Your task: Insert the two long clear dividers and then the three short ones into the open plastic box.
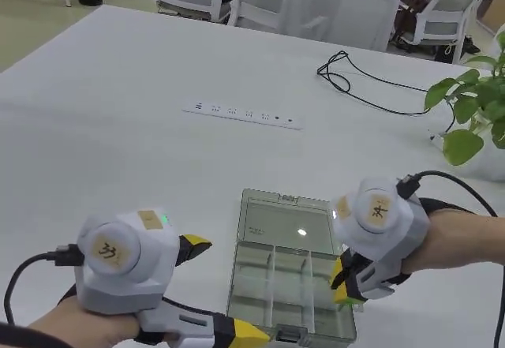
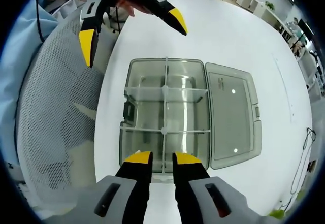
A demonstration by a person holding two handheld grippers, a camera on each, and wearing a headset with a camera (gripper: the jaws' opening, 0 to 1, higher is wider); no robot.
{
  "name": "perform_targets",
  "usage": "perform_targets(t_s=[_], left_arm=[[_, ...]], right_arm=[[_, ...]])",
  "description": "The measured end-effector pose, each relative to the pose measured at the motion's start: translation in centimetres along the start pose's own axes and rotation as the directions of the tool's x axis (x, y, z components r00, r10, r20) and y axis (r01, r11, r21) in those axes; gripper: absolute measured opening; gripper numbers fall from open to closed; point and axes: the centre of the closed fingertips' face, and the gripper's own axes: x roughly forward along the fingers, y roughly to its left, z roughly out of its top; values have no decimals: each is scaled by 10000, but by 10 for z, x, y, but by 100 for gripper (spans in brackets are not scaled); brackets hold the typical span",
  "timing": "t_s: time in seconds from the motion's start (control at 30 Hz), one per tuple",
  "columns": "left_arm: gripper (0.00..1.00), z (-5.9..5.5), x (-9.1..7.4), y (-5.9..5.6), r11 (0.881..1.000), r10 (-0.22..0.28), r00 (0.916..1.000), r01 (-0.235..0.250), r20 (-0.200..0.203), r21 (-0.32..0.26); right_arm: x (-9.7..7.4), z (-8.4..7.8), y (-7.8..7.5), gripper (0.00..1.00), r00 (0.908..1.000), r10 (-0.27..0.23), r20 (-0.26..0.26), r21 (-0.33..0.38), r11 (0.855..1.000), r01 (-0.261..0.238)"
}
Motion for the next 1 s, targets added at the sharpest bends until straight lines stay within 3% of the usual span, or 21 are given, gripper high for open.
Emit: perform_targets(t_s=[0.07,0.1,0.2,0.3,0.33,0.43,0.5,0.53,0.6,0.63,0.67,0.7,0.73,0.83,0.87,0.9,0.93,1.0], left_arm=[[92,0,-3,0,10000,45,10000,-46,55,56],[93,0,-4,0,10000,74,9999,-75,87,25],[93,-2,-7,2,9998,185,9996,-184,196,-58],[93,-3,-11,1,9995,282,9992,-277,278,-179],[94,-4,-13,1,9993,316,9991,-310,279,-219],[95,-5,-19,-2,9986,464,9985,-456,294,-259],[97,-5,-24,-4,9981,619,9977,-616,291,-99],[98,-5,-27,-5,9974,723,9969,-723,302,-1],[100,-5,-32,-7,9961,882,9955,-883,346,2],[100,-4,-36,-9,9951,988,9941,-989,450,8],[100,-5,-38,-10,9945,1044,9934,-1048,483,64],[100,-6,-39,-11,9937,1107,9928,-1114,452,126],[100,-9,-41,-12,9918,1242,9916,-1251,350,254],[100,-12,-47,-13,9858,1648,9861,-1654,216,286],[100,-9,-48,-13,9831,1791,9825,-1807,508,293],[100,-10,-50,-12,9789,2015,9782,-2029,491,235],[100,-13,-52,-7,9693,2428,9689,-2443,489,272],[100,-15,-52,-7,9631,2645,9627,-2667,570,354]], right_arm=[[-4,2,1,24,9990,-127,421,402,9991,110],[-8,7,3,28,9953,-216,949,483,9987,170],[-16,9,7,42,9818,-670,1776,1066,9931,485],[-22,5,10,61,9618,-1321,2397,1627,9821,943],[-24,2,12,71,9514,-1660,2594,1945,9739,1169],[-31,-6,20,86,9231,-2323,3063,2843,9478,1442],[-36,-12,26,95,8956,-2917,3358,3595,9186,1643],[-39,-14,27,100,8773,-3258,3524,3915,9028,1780],[-45,-24,38,100,8518,-3786,3620,4748,8613,1811],[-48,-26,43,100,8240,-4157,3850,5153,8375,1818],[-49,-31,46,100,8120,-4420,3812,5450,8169,1888],[-51,-38,51,100,7885,-4854,3777,5975,7783,1929],[-51,-40,52,100,7802,-5016,3738,6116,7657,1992],[-57,-54,62,100,7138,-6151,3348,7096,6630,2385],[-60,-57,63,100,6941,-6450,3197,7245,6385,2596],[-64,-59,63,100,6703,-6777,3022,7427,6082,2801],[-67,-58,63,100,6350,-7137,2956,7649,5750,2902],[-70,-61,60,100,6170,-7424,2611,7133,5791,3948]])
